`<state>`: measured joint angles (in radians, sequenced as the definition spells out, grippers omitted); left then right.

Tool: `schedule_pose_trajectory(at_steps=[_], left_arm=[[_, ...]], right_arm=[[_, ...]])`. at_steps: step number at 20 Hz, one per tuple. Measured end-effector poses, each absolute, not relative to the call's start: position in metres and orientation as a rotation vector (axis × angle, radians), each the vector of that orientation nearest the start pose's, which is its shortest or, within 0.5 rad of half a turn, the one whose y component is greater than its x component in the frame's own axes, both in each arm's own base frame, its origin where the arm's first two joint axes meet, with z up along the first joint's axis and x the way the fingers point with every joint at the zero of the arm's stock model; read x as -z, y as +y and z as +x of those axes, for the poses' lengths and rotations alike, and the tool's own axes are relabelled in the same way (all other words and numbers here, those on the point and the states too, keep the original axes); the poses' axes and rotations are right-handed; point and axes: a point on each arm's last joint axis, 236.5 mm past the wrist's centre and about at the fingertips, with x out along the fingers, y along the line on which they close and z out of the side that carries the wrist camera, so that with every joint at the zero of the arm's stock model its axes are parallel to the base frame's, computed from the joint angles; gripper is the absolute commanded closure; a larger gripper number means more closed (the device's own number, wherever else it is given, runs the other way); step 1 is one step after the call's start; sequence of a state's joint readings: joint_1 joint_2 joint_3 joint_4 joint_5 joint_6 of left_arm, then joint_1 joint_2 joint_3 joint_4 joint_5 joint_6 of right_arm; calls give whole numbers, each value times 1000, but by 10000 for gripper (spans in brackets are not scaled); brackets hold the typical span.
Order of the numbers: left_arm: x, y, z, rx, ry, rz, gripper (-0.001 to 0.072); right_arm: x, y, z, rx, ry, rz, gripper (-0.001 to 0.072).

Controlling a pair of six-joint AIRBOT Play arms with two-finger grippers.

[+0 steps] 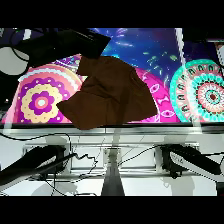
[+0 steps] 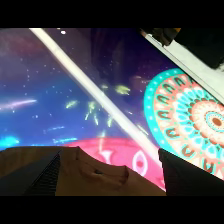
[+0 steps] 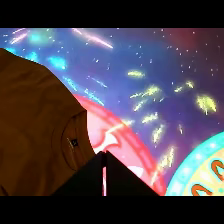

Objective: Fold the clothes and pants, and hang the long-sleeved shirts on hangers.

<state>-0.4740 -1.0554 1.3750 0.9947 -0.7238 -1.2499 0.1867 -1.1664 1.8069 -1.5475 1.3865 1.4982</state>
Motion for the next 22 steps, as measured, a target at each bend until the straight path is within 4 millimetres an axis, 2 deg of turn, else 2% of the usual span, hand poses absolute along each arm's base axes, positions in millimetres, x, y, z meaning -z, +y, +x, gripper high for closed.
schedule_pose_trajectory(at_steps=[11,16,18,19,22], left_arm=[[-290,-281,362,813,382,-106,17],[-294,-286,358,835,386,-149,17],[-299,-290,354,855,389,-189,16],[-301,-291,351,863,390,-202,16],[-297,-286,346,870,422,-194,16]], right_arm=[[-283,80,394,-225,737,-126,699],[-290,75,401,-209,698,-148,700],[-284,49,406,-138,717,-203,700],[-274,28,407,-84,754,-225,701],[-224,-40,396,57,937,-203,701]])
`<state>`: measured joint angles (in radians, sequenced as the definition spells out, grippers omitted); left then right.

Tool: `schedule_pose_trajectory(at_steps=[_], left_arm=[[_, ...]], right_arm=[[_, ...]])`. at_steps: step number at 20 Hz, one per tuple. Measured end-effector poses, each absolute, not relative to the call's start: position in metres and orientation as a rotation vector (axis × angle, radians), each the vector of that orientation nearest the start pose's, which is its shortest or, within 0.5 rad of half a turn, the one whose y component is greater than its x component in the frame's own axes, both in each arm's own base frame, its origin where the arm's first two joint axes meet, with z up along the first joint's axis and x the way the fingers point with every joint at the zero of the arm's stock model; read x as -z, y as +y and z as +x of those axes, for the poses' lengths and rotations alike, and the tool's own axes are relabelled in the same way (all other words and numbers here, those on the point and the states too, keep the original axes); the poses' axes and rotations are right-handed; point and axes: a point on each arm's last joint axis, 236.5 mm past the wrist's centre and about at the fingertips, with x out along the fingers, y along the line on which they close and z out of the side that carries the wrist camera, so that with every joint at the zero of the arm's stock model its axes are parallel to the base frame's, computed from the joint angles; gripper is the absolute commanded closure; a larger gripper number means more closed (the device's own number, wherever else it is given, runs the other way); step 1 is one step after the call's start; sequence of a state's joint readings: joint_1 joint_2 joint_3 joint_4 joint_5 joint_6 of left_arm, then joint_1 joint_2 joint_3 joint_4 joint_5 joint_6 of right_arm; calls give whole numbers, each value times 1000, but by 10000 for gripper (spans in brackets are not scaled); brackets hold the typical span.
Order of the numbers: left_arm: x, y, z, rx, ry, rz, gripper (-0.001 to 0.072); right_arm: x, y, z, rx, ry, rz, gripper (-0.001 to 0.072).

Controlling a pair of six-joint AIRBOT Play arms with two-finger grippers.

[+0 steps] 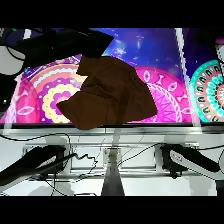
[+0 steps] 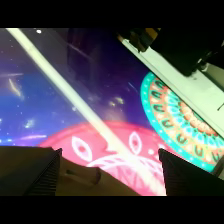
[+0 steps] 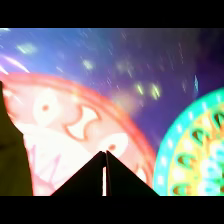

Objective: Fold the clothes and pants, and hang the long-sleeved shirts on hangers.

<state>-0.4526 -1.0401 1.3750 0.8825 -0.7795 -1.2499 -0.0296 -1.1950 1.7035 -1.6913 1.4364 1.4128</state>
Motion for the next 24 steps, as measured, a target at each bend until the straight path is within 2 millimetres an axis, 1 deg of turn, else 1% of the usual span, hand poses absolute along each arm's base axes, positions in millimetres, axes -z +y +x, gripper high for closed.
schedule_pose_trajectory(at_steps=[1,2,3,4,5,6,7,9,10,11,13,15,18,21,23,24], left_arm=[[-292,-281,345,866,443,-172,16],[-285,-275,344,858,468,-145,16],[-277,-269,343,847,494,-117,16],[-272,-263,343,836,514,-97,16],[-267,-257,344,825,533,-79,17],[-262,-251,345,812,550,-60,24],[-258,-245,346,797,560,-43,154],[-248,-229,352,749,582,20,600],[-242,-219,356,717,593,59,694],[-235,-207,359,682,612,104,694],[-221,-181,364,611,659,182,694],[-207,-154,365,552,716,253,695],[-185,-110,365,468,815,297,695],[-157,-69,360,390,922,275,695],[-137,-46,353,355,986,227,695],[-128,-38,349,345,1010,203,695]], right_arm=[[-198,-61,388,91,1017,-162,701],[-171,-75,378,101,1091,-106,701],[-139,-84,366,92,1171,-38,700],[-110,-86,354,62,1239,28,687],[-79,-83,339,18,1306,102,612],[-52,-76,326,-34,1357,174,402],[-29,-66,315,-84,1393,234,289],[10,-46,294,-159,1448,340,286],[28,-39,283,-179,1474,376,285],[42,-32,275,-201,1495,409,285],[65,-16,259,-263,1540,471,285],[80,-3,252,-315,1562,518,285],[94,17,253,-393,1561,572,285],[106,36,255,-461,1571,547,286],[109,51,257,-509,1570,519,292],[110,56,258,-527,1567,500,352]])
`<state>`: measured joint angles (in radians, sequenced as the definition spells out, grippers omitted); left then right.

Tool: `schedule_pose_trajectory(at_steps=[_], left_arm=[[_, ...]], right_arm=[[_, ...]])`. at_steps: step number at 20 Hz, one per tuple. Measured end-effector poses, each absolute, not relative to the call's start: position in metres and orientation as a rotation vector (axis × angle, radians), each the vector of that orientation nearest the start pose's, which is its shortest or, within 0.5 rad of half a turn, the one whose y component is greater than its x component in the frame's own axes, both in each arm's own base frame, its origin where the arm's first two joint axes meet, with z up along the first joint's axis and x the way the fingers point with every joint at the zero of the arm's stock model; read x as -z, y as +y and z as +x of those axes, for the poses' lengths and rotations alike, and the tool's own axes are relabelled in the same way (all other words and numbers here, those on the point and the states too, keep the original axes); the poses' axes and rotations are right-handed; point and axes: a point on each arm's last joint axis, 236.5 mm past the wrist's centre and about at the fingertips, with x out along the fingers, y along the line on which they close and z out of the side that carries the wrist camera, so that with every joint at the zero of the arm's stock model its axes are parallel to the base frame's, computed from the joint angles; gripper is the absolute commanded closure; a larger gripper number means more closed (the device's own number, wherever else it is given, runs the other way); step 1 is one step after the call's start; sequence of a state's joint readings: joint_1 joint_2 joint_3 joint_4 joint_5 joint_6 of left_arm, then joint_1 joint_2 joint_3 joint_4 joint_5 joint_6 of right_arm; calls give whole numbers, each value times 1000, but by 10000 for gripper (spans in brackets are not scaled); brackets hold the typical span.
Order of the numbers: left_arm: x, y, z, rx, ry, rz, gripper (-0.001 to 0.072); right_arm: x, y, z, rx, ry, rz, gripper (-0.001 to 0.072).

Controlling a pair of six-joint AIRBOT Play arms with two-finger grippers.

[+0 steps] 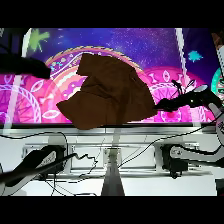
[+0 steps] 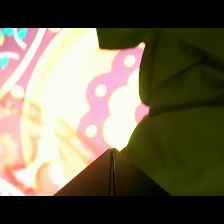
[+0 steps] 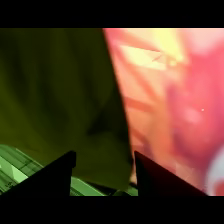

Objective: Fold the clothes and pants, and hang the long-sleeved shirts on hangers.

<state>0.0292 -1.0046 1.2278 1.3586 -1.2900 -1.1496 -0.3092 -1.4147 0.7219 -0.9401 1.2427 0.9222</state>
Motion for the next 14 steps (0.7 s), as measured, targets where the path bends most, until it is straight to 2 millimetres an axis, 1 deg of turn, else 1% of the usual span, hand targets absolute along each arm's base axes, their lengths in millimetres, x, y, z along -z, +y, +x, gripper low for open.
schedule_pose_trajectory(at_steps=[1,2,3,5,6,8,9,11,12,13,14], left_arm=[[-119,-30,344,335,1036,180,694],[-108,-21,339,323,1062,154,695],[-98,-13,333,309,1090,132,695],[-78,-1,322,283,1140,83,695],[-68,4,317,272,1164,60,695],[-51,12,307,256,1202,29,695],[-44,15,303,252,1218,19,694],[-35,15,297,251,1238,-5,693],[-30,14,295,254,1247,-19,666],[-24,12,291,259,1261,-32,494],[-18,11,287,266,1277,-43,341]], right_arm=[[113,59,259,-534,1564,479,438],[115,62,260,-538,1560,458,559],[118,62,262,-538,1554,435,702],[118,62,268,-543,1539,401,700],[116,61,275,-541,1513,384,700],[102,62,289,-551,1458,366,700],[91,63,298,-553,1418,357,700],[62,61,322,-547,1309,323,700],[46,60,333,-538,1250,303,700],[30,57,343,-524,1192,279,700],[13,54,353,-505,1128,259,700]])
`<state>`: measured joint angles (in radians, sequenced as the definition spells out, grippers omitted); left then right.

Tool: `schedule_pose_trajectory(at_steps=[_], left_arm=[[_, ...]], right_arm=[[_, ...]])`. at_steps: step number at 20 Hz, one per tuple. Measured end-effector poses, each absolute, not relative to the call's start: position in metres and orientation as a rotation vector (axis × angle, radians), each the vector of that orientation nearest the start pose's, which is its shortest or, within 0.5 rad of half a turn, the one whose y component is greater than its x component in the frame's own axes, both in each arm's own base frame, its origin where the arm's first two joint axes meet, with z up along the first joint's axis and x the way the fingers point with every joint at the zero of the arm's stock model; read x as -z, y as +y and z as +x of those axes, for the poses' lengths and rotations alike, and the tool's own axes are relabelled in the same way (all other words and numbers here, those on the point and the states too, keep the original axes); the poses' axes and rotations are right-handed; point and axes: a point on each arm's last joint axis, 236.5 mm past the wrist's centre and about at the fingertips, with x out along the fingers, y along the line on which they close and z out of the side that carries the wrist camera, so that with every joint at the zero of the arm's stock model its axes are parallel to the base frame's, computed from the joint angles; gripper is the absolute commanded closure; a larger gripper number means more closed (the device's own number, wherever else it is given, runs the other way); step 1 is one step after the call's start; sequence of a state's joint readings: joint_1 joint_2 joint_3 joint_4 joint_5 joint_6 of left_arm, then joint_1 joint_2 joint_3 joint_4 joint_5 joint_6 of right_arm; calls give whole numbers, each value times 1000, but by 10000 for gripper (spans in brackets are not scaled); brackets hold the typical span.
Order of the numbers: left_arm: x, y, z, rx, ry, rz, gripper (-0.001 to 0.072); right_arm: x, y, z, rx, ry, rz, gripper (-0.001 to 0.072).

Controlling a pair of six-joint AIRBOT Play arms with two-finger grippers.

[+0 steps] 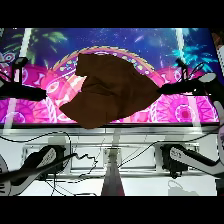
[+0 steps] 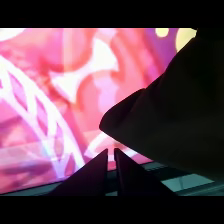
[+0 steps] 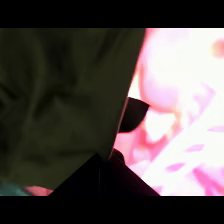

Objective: Fold the clothes and pants, and hang the long-sleeved shirts on hangers.

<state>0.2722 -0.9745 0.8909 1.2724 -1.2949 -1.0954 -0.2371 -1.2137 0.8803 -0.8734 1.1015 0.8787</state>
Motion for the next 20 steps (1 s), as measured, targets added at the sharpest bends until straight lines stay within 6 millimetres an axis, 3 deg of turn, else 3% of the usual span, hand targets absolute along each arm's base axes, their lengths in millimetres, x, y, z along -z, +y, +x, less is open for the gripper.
schedule_pose_trajectory(at_steps=[4,8,10,11,12,18,19,20], left_arm=[[20,-1,256,306,1385,-96,333],[61,-25,211,396,1510,-170,328],[77,-32,199,416,1534,-193,266],[82,-35,201,414,1522,-208,257],[87,-37,204,414,1508,-221,203],[102,-70,236,506,1381,-324,209],[104,-78,239,537,1370,-332,255],[107,-86,241,561,1364,-337,360]], right_arm=[[-31,48,369,-462,982,208,699],[-44,46,373,-449,939,196,699],[-46,46,374,-447,932,193,699],[-48,46,374,-446,928,193,699],[-48,46,374,-444,928,195,699],[-49,46,375,-429,931,225,699],[-49,46,375,-428,931,227,699],[-49,46,375,-427,931,228,700]])
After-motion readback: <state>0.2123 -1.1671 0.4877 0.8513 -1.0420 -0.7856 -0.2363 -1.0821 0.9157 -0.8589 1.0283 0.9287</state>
